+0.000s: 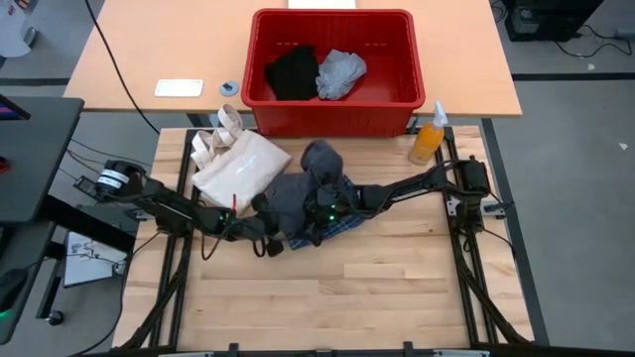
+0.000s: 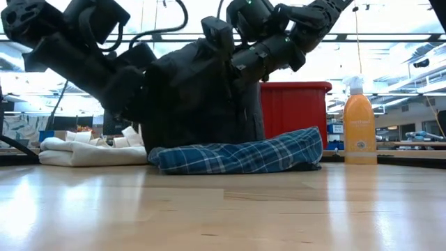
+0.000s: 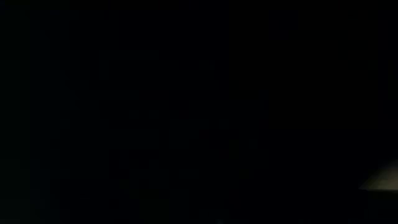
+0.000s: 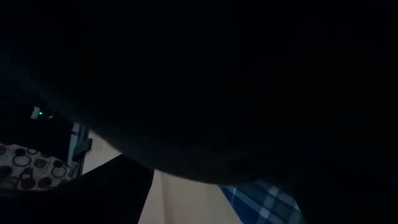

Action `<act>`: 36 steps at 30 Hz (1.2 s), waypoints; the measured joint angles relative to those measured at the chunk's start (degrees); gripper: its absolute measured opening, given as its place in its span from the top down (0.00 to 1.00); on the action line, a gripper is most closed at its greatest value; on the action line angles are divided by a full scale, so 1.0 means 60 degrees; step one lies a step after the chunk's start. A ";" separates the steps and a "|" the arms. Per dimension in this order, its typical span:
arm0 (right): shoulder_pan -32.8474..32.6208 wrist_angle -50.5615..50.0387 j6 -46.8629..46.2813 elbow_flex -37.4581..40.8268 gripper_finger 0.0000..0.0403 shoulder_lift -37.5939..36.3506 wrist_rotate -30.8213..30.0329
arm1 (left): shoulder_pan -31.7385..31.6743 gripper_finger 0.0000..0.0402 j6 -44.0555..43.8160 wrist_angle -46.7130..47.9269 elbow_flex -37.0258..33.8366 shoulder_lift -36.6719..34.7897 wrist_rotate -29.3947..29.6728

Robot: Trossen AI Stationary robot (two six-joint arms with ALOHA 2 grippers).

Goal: Fold Laundry from Bin
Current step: Remove the dark gray shorts from the red organizer bin

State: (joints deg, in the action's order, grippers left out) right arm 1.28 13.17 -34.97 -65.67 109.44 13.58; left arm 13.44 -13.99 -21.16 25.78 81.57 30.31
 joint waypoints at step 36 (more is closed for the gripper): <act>-0.0703 -0.3483 -0.0472 -0.0004 0.14 -0.1290 -0.0589 | -0.0019 0.99 0.8720 0.2633 0.0011 -0.0934 0.1514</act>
State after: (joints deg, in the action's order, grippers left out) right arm -2.94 -7.73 -37.80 -65.69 101.70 10.05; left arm 13.32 38.33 -5.37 25.85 75.96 39.40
